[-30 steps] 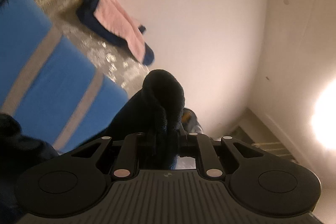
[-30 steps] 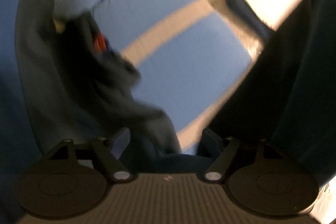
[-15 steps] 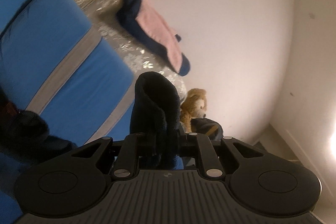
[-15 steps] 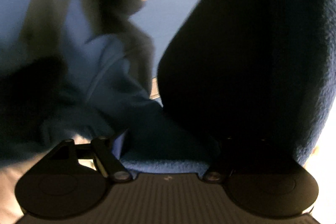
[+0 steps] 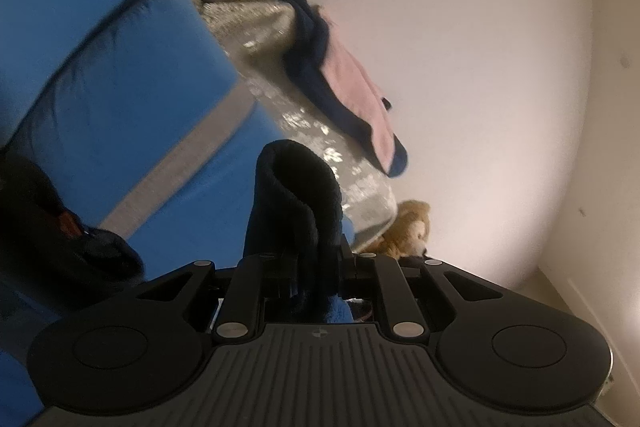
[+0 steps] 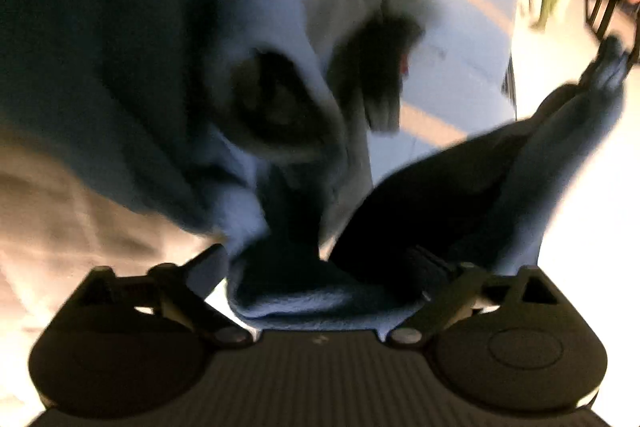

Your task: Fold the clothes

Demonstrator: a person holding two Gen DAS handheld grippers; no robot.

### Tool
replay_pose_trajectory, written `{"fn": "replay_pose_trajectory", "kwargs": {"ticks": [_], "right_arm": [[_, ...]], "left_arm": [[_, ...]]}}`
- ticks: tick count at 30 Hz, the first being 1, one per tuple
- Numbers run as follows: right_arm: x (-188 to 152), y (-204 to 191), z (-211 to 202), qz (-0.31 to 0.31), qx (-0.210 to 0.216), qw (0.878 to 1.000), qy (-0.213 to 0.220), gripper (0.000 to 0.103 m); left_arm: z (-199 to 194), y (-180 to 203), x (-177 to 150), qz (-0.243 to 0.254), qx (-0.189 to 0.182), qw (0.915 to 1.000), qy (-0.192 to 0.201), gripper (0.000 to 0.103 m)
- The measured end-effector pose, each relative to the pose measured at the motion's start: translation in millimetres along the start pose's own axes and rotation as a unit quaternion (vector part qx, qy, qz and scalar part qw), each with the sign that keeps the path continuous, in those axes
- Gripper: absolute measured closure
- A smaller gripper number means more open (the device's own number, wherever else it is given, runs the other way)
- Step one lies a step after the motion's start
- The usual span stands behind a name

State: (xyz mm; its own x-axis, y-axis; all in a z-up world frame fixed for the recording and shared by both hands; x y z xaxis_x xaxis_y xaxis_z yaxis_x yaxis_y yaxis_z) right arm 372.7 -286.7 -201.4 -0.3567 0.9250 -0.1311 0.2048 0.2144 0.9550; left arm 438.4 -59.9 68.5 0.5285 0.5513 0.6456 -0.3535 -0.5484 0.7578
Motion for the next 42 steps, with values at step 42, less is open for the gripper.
{"fn": "replay_pose_trajectory", "kwargs": {"ticks": [42], "right_arm": [[-62.6, 48.0, 73.2, 0.527, 0.097, 0.824, -0.186, 0.008]], "left_arm": [[-134.9, -148.3, -61.8, -0.004, 0.138, 0.9881, -0.069, 0.087]]}}
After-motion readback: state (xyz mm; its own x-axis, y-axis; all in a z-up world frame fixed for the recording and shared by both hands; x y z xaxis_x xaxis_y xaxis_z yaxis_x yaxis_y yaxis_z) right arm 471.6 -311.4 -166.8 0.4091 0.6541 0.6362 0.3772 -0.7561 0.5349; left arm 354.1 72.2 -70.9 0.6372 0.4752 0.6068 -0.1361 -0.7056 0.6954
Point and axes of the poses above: each gripper's, at about its wrist camera, not at the fingertips, and z roughly the way its jaws point, y to its right, x to its top, the point moved 9 cm from there along z, roughly the way its jaws point, and after that the axes turned 7 degrees about z, right-handed, at the moved point
